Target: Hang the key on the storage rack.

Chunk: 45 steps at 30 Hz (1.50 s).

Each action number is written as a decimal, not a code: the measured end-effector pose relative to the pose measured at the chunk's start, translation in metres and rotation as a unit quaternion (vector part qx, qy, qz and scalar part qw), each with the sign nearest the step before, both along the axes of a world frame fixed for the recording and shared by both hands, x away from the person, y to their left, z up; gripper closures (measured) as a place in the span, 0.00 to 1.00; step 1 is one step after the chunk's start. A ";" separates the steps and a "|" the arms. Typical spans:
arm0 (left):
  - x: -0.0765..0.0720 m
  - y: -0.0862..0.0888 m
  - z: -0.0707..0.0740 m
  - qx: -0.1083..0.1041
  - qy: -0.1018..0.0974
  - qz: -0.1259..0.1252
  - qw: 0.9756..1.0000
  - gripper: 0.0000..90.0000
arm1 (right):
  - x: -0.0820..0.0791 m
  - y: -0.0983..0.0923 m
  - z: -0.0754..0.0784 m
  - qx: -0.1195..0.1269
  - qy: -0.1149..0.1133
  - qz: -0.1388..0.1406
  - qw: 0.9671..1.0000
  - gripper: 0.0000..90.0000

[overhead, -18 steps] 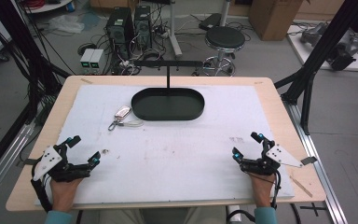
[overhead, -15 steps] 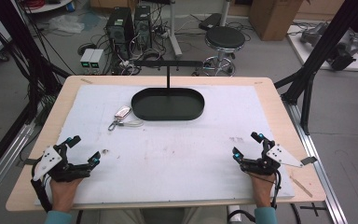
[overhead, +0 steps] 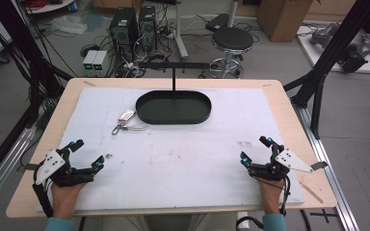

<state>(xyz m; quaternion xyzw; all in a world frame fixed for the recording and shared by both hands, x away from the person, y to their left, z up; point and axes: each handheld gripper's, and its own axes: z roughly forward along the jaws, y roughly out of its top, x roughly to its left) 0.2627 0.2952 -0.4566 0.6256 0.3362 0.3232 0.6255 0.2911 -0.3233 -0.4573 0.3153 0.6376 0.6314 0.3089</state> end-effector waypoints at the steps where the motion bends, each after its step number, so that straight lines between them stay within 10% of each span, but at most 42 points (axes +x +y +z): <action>1: 0.000 0.000 0.000 0.000 0.000 -0.001 1.000 0.03 | 0.000 0.000 0.000 0.000 0.000 0.000 1.000 0.04; 11: 0.011 0.005 0.017 0.007 0.025 -0.026 0.999 0.03 | -0.001 0.000 0.000 -0.001 0.000 -0.003 1.000 0.04; 18: 0.038 0.005 0.045 0.085 0.065 -0.068 0.992 0.03 | 0.000 0.000 0.000 -0.003 -0.001 -0.004 1.000 0.04; 32: 0.100 -0.008 0.084 0.201 0.121 -0.129 0.964 0.03 | 0.000 0.001 0.000 -0.003 -0.001 -0.004 1.000 0.04; 36: 0.119 -0.017 0.087 0.240 0.151 -0.141 0.949 0.03 | 0.000 0.001 0.000 -0.003 -0.001 -0.004 1.000 0.04; 37: 0.119 -0.017 0.087 0.240 0.151 -0.141 0.949 0.03 | -0.001 0.001 0.000 -0.003 0.000 -0.003 1.000 0.04; 42: 0.140 -0.033 0.089 0.305 0.168 -0.164 0.923 0.16 | -0.001 0.001 0.000 0.000 0.000 -0.003 1.000 0.04; 45: 0.149 -0.037 0.089 0.304 0.185 -0.165 0.920 0.16 | 0.000 0.000 0.000 -0.001 -0.001 -0.003 1.000 0.04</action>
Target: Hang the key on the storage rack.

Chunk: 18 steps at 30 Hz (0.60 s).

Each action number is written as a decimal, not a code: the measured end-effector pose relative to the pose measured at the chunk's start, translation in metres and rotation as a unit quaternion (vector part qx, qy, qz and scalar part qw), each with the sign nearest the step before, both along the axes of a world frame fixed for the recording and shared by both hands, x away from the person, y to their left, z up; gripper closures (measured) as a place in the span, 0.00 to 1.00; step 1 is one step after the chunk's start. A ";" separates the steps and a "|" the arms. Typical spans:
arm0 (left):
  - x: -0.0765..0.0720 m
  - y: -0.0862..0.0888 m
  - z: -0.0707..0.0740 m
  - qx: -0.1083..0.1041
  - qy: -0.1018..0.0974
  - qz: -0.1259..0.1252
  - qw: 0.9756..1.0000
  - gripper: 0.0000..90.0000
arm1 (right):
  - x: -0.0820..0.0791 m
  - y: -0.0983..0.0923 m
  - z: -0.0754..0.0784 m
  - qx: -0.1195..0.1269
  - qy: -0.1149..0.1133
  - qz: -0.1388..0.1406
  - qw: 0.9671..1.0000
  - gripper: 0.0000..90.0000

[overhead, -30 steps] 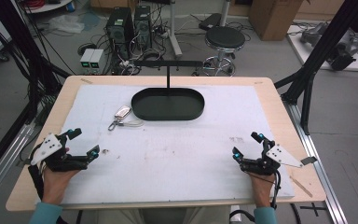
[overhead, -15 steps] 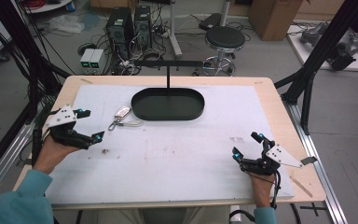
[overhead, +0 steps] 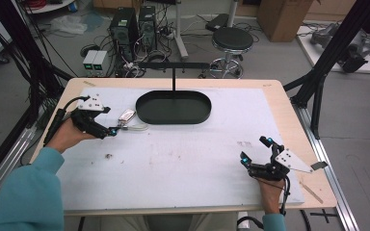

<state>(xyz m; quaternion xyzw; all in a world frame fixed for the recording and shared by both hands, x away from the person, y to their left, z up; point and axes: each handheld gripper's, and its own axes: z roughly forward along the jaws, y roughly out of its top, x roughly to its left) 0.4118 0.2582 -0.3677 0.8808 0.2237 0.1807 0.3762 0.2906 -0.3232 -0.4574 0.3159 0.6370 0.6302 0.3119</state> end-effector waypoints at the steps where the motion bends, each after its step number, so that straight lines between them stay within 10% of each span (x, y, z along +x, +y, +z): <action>1: 0.000 0.000 0.000 0.000 0.000 0.000 1.000 0.16 | 0.000 0.000 0.000 0.001 0.000 0.000 1.000 0.04; 10: 0.024 -0.014 0.000 0.054 0.027 -0.024 0.998 0.19 | 0.000 0.000 0.000 0.001 0.000 0.000 1.000 0.04; 18: 0.045 -0.036 -0.006 0.120 0.059 -0.048 0.990 0.28 | 0.000 0.000 0.000 0.002 0.002 0.000 1.000 0.04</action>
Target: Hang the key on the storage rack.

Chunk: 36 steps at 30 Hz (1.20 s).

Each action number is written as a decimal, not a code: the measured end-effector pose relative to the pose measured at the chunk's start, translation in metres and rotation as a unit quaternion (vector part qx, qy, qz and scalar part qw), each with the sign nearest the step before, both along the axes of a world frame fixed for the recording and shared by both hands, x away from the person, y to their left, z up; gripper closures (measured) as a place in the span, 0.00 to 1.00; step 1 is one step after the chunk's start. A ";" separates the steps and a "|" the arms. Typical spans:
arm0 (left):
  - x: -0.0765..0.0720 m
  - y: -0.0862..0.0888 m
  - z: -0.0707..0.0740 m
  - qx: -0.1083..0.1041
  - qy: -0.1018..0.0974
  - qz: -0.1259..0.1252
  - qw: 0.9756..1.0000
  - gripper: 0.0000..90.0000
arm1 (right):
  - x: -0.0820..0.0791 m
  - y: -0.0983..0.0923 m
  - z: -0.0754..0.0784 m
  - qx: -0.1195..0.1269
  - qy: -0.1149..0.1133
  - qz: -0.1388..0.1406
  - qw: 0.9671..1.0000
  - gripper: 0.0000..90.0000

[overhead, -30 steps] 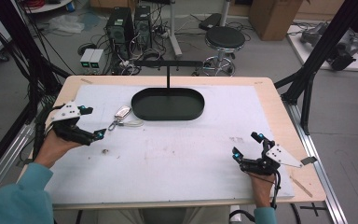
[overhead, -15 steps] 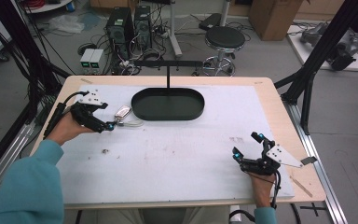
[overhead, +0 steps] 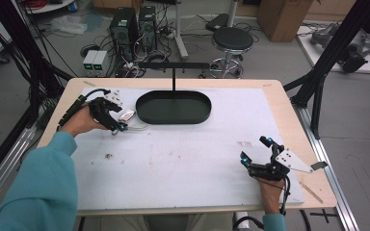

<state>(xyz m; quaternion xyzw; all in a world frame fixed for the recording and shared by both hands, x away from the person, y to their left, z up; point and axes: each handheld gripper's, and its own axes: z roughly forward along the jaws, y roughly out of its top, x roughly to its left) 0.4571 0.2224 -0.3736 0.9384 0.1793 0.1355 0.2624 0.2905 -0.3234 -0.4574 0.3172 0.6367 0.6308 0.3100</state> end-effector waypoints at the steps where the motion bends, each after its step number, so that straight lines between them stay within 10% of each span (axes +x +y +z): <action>1: 0.002 -0.002 -0.002 0.005 0.005 -0.003 1.000 0.30 | 0.000 0.000 0.000 0.000 0.000 0.000 1.000 0.04; 16: 0.012 -0.020 -0.023 0.100 0.036 -0.029 0.994 0.41 | 0.000 0.000 0.000 0.000 0.000 0.000 1.000 0.04; 36: 0.014 -0.024 -0.033 0.118 0.050 -0.036 0.991 0.64 | 0.000 0.000 0.000 0.001 0.001 0.001 1.000 0.04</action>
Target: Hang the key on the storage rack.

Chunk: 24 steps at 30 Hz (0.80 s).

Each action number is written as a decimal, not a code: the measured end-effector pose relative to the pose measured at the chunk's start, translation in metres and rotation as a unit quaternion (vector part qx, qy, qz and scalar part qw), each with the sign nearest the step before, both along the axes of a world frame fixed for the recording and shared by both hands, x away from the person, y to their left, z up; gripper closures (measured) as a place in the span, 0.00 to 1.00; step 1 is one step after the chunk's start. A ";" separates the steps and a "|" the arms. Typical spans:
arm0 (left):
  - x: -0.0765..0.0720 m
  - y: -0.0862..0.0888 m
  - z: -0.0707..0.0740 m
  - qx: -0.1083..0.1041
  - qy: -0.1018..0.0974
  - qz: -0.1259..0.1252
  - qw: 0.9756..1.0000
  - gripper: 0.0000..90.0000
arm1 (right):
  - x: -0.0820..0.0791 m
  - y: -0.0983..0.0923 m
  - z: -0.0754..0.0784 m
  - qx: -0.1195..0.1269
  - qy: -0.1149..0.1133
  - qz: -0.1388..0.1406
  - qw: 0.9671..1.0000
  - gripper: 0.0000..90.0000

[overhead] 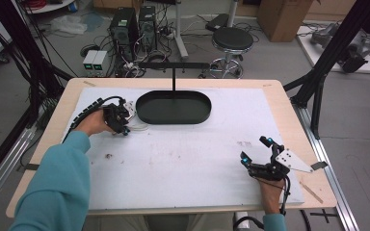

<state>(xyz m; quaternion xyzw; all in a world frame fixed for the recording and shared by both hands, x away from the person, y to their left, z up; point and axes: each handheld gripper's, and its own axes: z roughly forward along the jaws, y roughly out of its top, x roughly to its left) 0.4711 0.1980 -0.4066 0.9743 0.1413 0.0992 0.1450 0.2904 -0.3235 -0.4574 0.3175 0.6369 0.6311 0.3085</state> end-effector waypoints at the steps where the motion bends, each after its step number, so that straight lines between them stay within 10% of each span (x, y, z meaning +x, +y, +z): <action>1: 0.000 0.000 0.000 0.001 0.000 0.002 1.000 0.66 | 0.000 0.000 0.000 0.000 0.000 0.000 1.000 0.04; 24: -0.003 -0.006 -0.003 0.029 -0.009 -0.006 1.000 0.90 | 0.000 0.000 0.000 0.000 -0.001 0.000 1.000 0.04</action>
